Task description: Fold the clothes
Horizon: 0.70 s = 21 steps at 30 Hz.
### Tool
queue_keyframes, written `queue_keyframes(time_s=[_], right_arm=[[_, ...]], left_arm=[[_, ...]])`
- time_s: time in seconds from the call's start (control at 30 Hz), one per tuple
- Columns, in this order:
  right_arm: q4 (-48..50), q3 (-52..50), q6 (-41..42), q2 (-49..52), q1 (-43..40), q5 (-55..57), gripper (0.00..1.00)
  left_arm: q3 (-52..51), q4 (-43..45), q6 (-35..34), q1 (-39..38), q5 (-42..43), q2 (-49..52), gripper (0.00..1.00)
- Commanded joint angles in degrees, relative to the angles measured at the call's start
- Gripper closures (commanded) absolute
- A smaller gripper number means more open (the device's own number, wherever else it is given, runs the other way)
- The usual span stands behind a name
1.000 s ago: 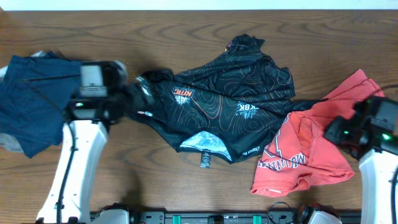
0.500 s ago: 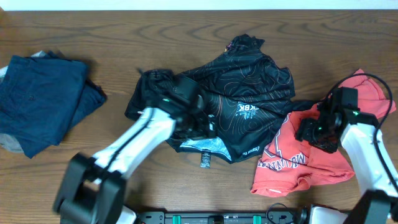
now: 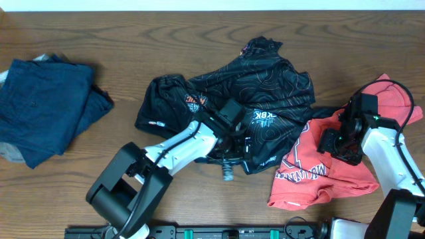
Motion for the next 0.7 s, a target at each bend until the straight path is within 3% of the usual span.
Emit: queue_keyframes(time_s=[0.0, 0.03, 0.07, 0.17, 0.3, 0.33, 0.37, 0.4, 0.47, 0.53, 0.6, 0.67], right_arm=[[-0.1, -0.3, 0.3, 0.1, 0.6, 1.8, 0.37], [-0.1, -0.3, 0.3, 0.1, 0.6, 1.8, 0.37], [-0.2, -0.3, 0.3, 0.1, 0.6, 2.0, 0.37], [-0.8, -0.3, 0.5, 0.1, 0.6, 3.1, 0.37], [-1.1, -0.3, 0.9, 0.1, 0.6, 4.8, 0.43], [-1.1, -0.3, 0.9, 0.1, 0.6, 4.7, 0.47], [-1.1, -0.3, 0.9, 0.1, 0.6, 4.8, 0.6], [-1.1, -0.3, 0.9, 0.1, 0.6, 4.7, 0.67], [-0.8, -0.3, 0.1, 0.1, 0.6, 2.5, 0.72], [0.7, -0.3, -4.5, 0.1, 0.7, -6.1, 0.67], [1.8, -0.3, -6.9, 0.1, 0.8, -11.8, 0.49], [2.2, -0.3, -5.9, 0.1, 0.8, -12.3, 0.39]], left_arm=[[-0.7, 1.0, -0.3, -1.6, -0.3, 3.6, 0.36], [-0.7, 1.1, -0.3, -1.8, -0.3, 4.1, 0.44], [-0.7, 1.2, -0.3, -1.8, -0.6, 4.6, 0.62], [-0.7, 0.0, -0.2, -1.3, -2.3, 5.6, 0.94], [-0.5, -4.3, 2.2, 2.8, -7.4, 5.2, 0.94], [-0.3, -5.6, 3.3, 4.4, -8.7, 5.1, 0.94], [-0.1, -7.0, 4.4, 6.3, -10.1, 5.1, 0.94], [0.2, -8.5, 5.4, 8.5, -11.6, 5.0, 0.94], [1.4, -11.4, 7.9, 14.0, -13.7, 5.0, 0.94], [2.6, -13.3, 10.4, 19.5, -13.7, 5.0, 0.94], [4.0, -14.3, 12.0, 24.6, -13.6, 5.0, 0.94], [4.9, -14.8, 12.6, 29.0, -13.0, 4.9, 0.94]])
